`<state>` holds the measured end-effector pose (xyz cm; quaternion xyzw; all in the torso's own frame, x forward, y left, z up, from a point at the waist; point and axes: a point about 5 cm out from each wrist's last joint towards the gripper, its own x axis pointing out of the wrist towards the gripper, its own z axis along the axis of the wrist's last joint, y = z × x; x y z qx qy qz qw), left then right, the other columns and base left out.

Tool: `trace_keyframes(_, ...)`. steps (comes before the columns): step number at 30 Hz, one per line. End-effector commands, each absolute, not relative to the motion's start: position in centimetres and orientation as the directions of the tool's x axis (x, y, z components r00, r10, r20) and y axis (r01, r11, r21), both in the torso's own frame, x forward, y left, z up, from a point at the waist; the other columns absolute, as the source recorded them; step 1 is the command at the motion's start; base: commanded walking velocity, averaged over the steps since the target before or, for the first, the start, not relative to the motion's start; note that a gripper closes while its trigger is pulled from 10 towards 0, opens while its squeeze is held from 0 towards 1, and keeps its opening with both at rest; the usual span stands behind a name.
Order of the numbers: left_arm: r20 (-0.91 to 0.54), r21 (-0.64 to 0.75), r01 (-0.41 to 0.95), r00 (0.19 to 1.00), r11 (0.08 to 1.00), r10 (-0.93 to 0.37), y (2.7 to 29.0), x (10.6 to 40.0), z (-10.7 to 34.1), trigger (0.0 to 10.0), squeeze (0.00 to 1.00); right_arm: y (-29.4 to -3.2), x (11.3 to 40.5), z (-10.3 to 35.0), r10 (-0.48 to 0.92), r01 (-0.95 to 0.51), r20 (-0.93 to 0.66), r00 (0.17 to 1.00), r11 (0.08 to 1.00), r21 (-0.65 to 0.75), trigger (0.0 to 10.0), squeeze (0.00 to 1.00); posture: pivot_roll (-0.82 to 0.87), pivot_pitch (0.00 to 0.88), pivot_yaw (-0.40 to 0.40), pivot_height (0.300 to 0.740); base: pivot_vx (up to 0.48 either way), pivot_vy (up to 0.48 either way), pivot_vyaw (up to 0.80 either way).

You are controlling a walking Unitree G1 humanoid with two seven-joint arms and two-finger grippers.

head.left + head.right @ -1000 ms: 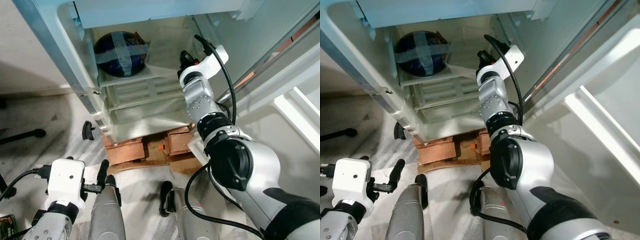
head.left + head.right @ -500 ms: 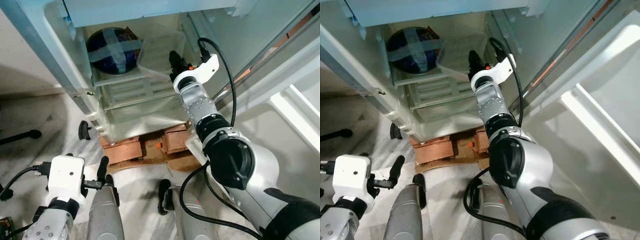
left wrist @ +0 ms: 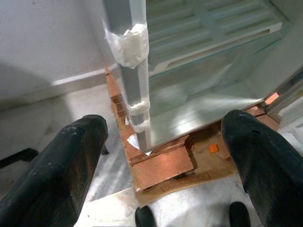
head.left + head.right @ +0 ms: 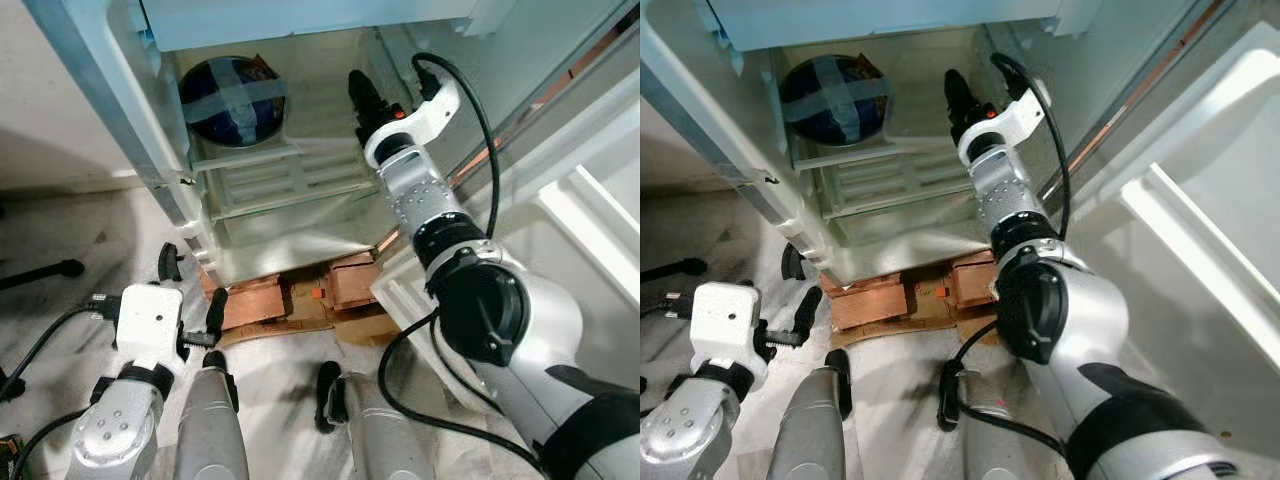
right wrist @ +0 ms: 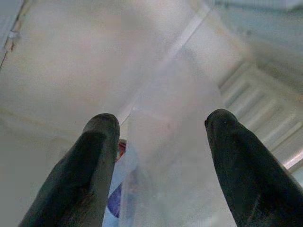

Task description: Restocking fridge

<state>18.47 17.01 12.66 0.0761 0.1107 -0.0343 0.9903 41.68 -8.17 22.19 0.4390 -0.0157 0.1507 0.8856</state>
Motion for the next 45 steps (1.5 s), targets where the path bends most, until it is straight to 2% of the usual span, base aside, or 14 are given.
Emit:
trace_keyframes(1,-0.244,0.138,0.084,0.968,0.987,-0.048,16.9,18.3,12.1,10.0,0.00,-8.6,41.6,21.4,0.256,-0.269,0.140,0.956,0.590,0.761,10.0,1.00,0.31,0.283,-0.153,0.740,0.000,0.000,0.00)
trace_keyframes(7,-0.203,0.142,0.084,0.978,0.986,-0.054,16.9,19.9,12.2,10.0,0.00,-10.1,41.7,21.7,0.246,-0.294,0.168,0.955,0.689,0.663,10.0,1.00,0.29,0.245,-0.154,0.740,0.000,0.000,0.00)
trace_keyframes(20,-0.142,0.145,0.091,0.987,0.985,-0.070,16.7,22.2,12.1,10.0,0.00,-12.7,41.6,22.3,0.240,-0.331,0.234,0.942,0.778,0.535,10.0,1.00,0.26,0.170,-0.141,0.740,0.000,0.000,0.00)
trace_keyframes(22,-0.129,0.142,0.089,0.989,0.986,-0.070,16.8,22.7,12.1,10.0,0.00,-12.6,41.2,21.5,0.294,-0.373,0.237,0.926,0.808,0.455,10.0,1.00,0.24,0.137,-0.134,0.740,0.000,0.000,0.00)
trace_keyframes(24,-0.129,0.143,0.089,0.989,0.986,-0.071,16.8,22.8,12.1,10.0,0.00,-12.6,41.1,21.3,0.304,-0.380,0.236,0.923,0.811,0.445,10.0,1.00,0.24,0.137,-0.134,0.740,0.000,0.000,0.00)
trace_keyframes(25,-0.126,0.143,0.094,0.989,0.985,-0.076,16.7,23.0,12.0,10.0,0.00,-12.4,40.6,20.1,0.352,-0.415,0.222,0.909,0.810,0.414,10.0,1.00,0.22,0.121,-0.128,0.740,0.000,0.000,0.00)
trace_keyframes(27,-0.121,0.140,0.099,0.989,0.985,-0.082,16.6,23.4,11.8,10.0,0.00,-12.0,39.9,18.9,0.408,-0.456,0.206,0.890,0.808,0.372,10.0,0.03,0.20,0.102,-0.122,0.740,0.000,0.000,0.00)
trace_keyframes(28,-0.117,0.139,0.102,0.989,0.985,-0.086,16.5,23.5,11.9,10.0,0.00,-11.9,39.5,18.3,0.437,-0.481,0.202,0.876,0.811,0.333,10.0,0.00,0.20,0.099,-0.122,0.740,0.000,0.000,0.00)
trace_keyframes(30,-0.106,0.136,0.112,0.989,0.984,-0.098,16.2,23.9,12.0,10.0,0.00,-11.9,38.5,17.2,0.492,-0.527,0.191,0.849,0.808,0.262,10.0,0.00,0.19,0.092,-0.123,0.740,0.000,0.000,0.00)
trace_keyframes(36,-0.087,0.132,0.117,0.990,0.984,-0.106,15.8,24.6,12.0,10.0,0.00,-12.6,37.6,16.4,0.532,-0.560,0.175,0.828,0.801,0.213,10.0,0.00,0.18,0.077,-0.123,0.740,0.000,0.000,0.00)
trace_keyframes(38,-0.080,0.130,0.117,0.991,0.985,-0.107,15.7,24.7,12.0,10.0,0.00,-12.3,36.7,15.4,0.614,-0.629,0.138,0.777,0.749,0.210,10.0,0.00,0.18,0.064,-0.127,0.740,0.000,0.000,0.00)
trace_keyframes(43,-0.072,0.130,0.119,0.991,0.984,-0.110,15.5,24.7,11.8,10.0,0.00,-12.2,35.5,13.6,0.668,-0.666,0.068,0.741,0.718,0.203,10.0,0.00,0.18,0.061,-0.131,0.740,0.000,0.000,0.00)
trace_keyframes(45,-0.063,0.129,0.101,0.994,0.987,-0.094,15.9,24.4,11.4,10.0,0.00,-11.8,34.2,11.6,0.729,-0.711,-0.022,0.684,0.673,0.205,10.0,0.00,0.18,0.066,-0.132,0.740,0.000,0.000,0.00)
